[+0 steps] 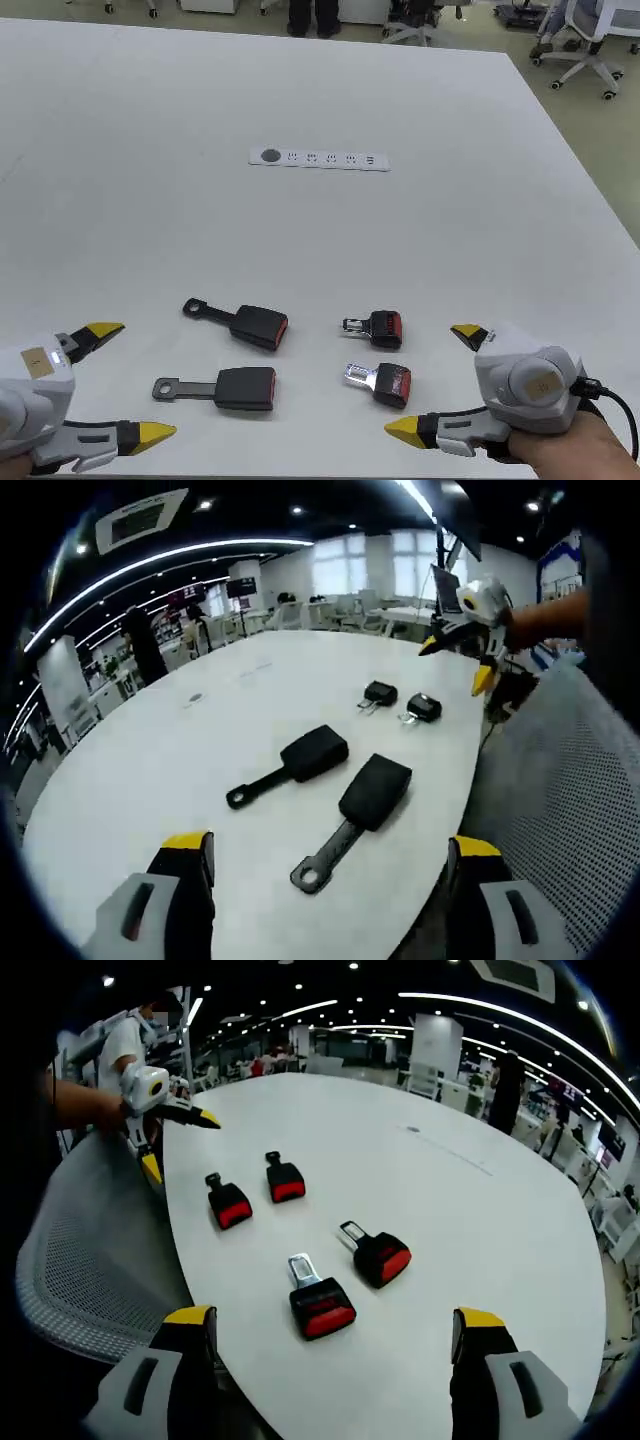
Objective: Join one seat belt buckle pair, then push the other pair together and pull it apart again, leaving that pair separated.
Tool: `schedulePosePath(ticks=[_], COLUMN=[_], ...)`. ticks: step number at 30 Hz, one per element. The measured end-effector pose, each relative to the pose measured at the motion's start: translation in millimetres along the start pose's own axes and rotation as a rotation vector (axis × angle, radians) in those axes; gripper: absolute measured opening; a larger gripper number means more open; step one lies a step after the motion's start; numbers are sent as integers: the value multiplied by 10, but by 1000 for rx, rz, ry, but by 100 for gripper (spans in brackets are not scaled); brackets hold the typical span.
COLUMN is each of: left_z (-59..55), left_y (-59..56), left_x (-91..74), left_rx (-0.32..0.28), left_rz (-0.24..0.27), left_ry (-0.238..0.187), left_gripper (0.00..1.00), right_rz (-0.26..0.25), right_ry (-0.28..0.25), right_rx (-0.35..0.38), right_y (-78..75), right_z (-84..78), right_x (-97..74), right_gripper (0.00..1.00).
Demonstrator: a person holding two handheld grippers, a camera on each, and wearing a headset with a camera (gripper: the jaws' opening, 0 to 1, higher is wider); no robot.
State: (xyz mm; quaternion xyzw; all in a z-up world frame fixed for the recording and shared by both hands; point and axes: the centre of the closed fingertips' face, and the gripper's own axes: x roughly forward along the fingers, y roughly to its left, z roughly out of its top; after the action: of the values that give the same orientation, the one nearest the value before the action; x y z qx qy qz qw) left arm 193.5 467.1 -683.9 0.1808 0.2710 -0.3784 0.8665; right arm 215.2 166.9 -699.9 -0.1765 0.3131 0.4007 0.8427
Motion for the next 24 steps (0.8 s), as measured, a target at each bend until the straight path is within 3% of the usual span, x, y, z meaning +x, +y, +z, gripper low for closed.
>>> schedulePosePath(ticks=[5, 9, 11, 20, 24], left_z=[-78, -139, -97, -64, -145], left_y=[-99, -81, -84, -42, -41], left_x=[78, 140, 127, 76, 104], left_rx=[-7, 13, 15, -23, 1], left_rz=[-34, -36, -32, -15, -12], left_ry=[28, 36, 51, 20, 48], left_gripper=[93, 99, 100, 100, 100], right_rz=[2, -15, -19, -21, -14], right_ry=[-2, 0, 2, -1, 9], right_rx=[-3, -3, -8, -13, -38], right_y=[38, -3, -35, -59, -20], right_z=[26, 1, -11, 18, 6], right_x=[8, -4, -14, -39, -22], right_gripper=[99, 99, 99, 99, 99])
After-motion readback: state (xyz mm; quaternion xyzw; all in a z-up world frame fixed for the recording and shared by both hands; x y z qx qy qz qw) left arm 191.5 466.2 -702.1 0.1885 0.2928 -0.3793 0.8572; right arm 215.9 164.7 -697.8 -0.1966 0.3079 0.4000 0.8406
